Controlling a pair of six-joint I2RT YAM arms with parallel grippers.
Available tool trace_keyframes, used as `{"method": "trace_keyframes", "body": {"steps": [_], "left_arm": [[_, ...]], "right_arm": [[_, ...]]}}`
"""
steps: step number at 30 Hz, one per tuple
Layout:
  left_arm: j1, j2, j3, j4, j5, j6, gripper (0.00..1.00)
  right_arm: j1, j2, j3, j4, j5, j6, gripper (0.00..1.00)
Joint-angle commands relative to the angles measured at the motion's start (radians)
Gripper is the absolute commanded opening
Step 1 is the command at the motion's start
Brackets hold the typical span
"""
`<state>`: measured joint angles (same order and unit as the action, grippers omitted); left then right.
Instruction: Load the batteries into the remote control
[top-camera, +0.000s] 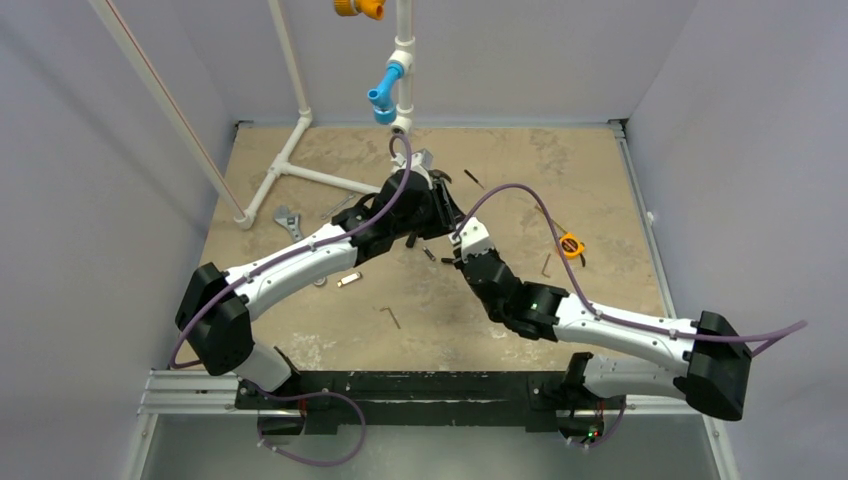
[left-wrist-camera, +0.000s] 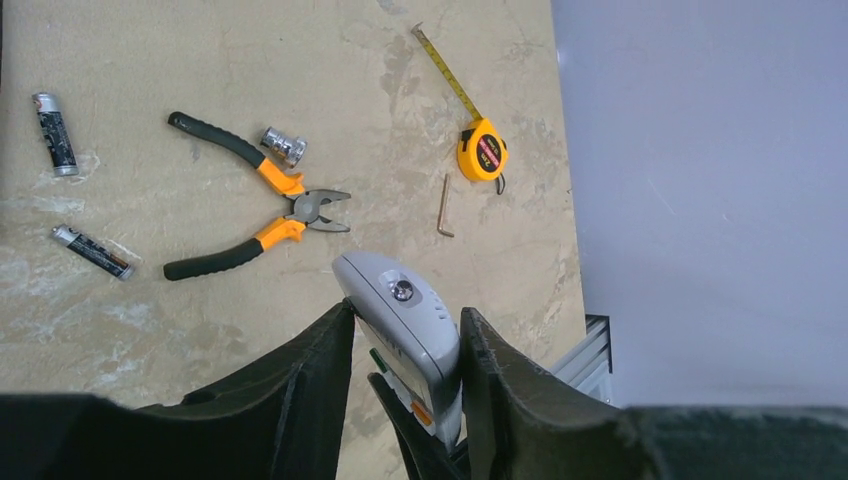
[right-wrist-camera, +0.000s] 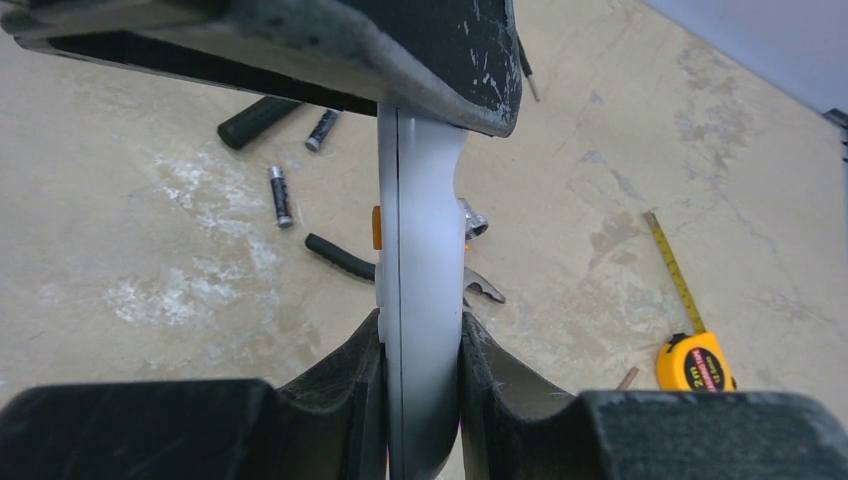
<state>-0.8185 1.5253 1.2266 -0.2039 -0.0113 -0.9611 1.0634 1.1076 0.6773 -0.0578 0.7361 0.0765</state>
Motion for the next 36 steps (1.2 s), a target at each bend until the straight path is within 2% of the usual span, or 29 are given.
{"method": "trace_keyframes", "body": {"steps": [1,6,13,17,21,28,30,33,36], "left_arm": [[-0.002,-0.020,0.027,0.021,0.006,0.002,0.35],[-0.002,-0.024,0.024,0.021,-0.010,0.007,0.33],[-0.003,-0.013,0.032,0.015,-0.003,0.005,0.52],[-0.002,-0.009,0.033,0.008,-0.003,0.003,0.54],[-0.003,-0.012,0.023,0.023,-0.001,-0.001,0.44],[-0.002,-0.015,0.007,0.049,0.007,-0.005,0.02],[-0.003,-0.016,0.002,0.059,0.007,-0.005,0.00],[-0.002,-0.025,-0.023,0.103,0.043,0.003,0.00],[-0.002,-0.042,-0.065,0.168,0.054,0.011,0.00]], "right_arm": [[0.034,0.019,0.074,0.000,0.114,-0.039,0.00],[0.062,0.009,0.072,-0.013,0.132,-0.045,0.00],[0.078,-0.005,0.068,-0.012,0.109,-0.057,0.00],[0.079,-0.005,0.067,-0.011,0.099,-0.060,0.00],[0.079,0.008,0.068,-0.008,0.103,-0.058,0.00],[0.081,0.017,0.075,-0.005,0.124,-0.043,0.00],[0.079,0.017,0.079,-0.005,0.123,-0.043,0.05],[0.079,0.008,0.082,-0.009,0.104,-0.043,0.21],[0.080,-0.024,0.071,0.007,0.066,-0.046,0.28]]}}
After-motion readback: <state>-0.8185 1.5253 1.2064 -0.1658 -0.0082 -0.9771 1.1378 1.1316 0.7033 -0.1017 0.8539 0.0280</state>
